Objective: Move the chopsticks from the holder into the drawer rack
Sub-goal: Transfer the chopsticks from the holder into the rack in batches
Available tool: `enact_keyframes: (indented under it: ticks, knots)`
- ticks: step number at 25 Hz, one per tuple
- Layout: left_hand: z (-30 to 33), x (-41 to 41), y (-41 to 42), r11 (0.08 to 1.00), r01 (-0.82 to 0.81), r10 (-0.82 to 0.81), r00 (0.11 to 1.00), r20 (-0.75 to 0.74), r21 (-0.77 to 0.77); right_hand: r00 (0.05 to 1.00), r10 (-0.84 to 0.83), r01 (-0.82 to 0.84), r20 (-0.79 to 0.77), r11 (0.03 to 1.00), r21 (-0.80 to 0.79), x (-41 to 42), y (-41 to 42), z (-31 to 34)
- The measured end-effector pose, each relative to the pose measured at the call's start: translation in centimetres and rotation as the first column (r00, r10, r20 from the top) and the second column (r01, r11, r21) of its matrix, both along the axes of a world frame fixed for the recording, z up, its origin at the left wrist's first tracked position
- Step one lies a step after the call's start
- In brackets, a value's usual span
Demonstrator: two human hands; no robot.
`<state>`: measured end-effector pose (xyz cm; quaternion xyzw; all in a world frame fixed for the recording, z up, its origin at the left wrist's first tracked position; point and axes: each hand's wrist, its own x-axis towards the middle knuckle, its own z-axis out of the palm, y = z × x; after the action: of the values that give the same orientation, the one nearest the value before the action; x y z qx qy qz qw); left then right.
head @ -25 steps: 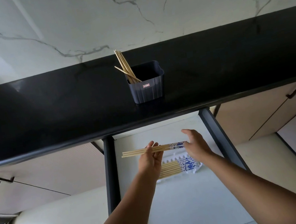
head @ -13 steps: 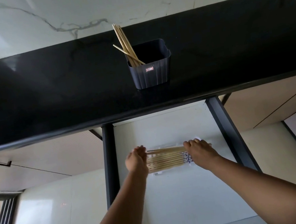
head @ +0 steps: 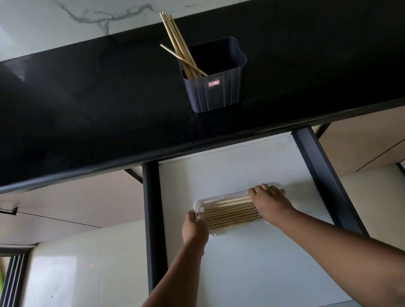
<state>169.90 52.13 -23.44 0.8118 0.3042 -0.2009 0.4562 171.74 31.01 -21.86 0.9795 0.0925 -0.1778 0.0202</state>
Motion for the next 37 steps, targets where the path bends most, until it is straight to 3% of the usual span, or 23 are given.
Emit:
enact_keyframes:
  ticks: [4, 8, 18, 27, 33, 37]
  knots:
    - [-0.4, 0.1, 0.8, 0.997, 0.074, -0.074, 0.997, -0.012, 0.014, 0.988, 0.033, -0.041, 0.153, 0.998, 0.047, -1.0, -0.1, 1.2]
    - [-0.6, 0.1, 0.7, 0.998, 0.055, -0.055, 0.998, 0.014, 0.004, 0.992, -0.086, 0.061, 0.088, 0.967, 0.249, -2.1, -1.2, 0.7]
    - [-0.4, 0.2, 0.9, 0.998, 0.056, -0.056, 0.998, 0.034, -0.001, 1.0, -0.013, 0.013, 0.01, 0.999, 0.033, 0.5, -0.2, 1.2]
    - [-0.6, 0.3, 1.0, 0.999, 0.053, -0.053, 0.998, 0.031, -0.011, 0.997, -0.053, 0.047, 0.05, 0.993, 0.11, 0.2, 0.2, 0.5]
    - [-0.7, 0.3, 1.1, 0.999, 0.052, -0.052, 0.998, 0.03, -0.014, 0.999, -0.003, 0.006, -0.033, 0.995, 0.1, 1.1, 0.3, -0.2]
    - [-1.0, 0.1, 1.1, 0.999, 0.041, -0.04, 0.998, 0.048, -0.012, 0.998, -0.049, 0.037, 0.047, 0.975, 0.218, -0.2, 0.1, -0.8]
